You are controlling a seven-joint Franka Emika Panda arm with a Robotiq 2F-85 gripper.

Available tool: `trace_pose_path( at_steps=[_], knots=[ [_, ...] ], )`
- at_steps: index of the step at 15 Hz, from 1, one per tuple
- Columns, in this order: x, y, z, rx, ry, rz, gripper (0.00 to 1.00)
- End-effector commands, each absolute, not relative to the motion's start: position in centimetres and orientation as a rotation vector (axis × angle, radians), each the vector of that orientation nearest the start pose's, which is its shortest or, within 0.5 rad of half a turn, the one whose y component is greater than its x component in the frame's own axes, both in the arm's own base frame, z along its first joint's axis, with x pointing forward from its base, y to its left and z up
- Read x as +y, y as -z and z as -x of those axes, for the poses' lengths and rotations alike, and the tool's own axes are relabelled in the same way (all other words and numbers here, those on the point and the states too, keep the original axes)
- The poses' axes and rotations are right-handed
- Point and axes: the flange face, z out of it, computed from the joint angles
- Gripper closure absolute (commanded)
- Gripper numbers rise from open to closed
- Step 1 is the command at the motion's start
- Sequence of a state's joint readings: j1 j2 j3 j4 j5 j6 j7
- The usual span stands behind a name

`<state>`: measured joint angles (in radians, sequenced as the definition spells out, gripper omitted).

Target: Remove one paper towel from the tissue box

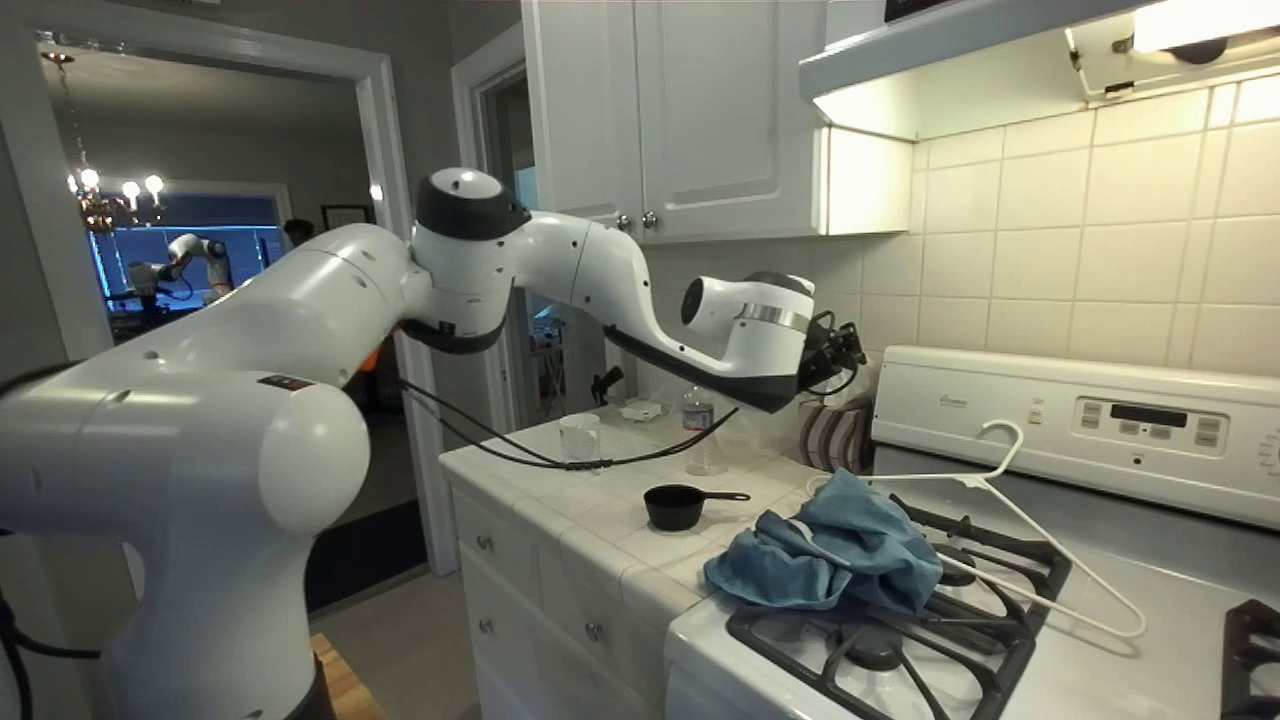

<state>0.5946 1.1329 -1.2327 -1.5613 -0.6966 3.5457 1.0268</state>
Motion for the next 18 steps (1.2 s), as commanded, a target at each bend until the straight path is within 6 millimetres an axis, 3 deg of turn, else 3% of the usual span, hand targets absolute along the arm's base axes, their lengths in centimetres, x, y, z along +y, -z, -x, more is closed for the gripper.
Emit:
trace_pose_path(
  at_steps=[1,3,8,11,18],
  knots=[
    [-9.6,-30.0,-73.4,0.317,-1.35,-2.259,0.45],
    [-10.3,-29.3,-74.0,0.355,-1.349,-2.272,0.32],
    [-9.3,-30.7,-76.3,0.5,-1.35,-2.254,0.0],
    [-8.7,-31.5,-77.6,0.556,-1.332,-2.245,0.0],
    [-10.1,-32.0,-80.2,0.591,-1.357,-2.251,0.0]
  ],
)
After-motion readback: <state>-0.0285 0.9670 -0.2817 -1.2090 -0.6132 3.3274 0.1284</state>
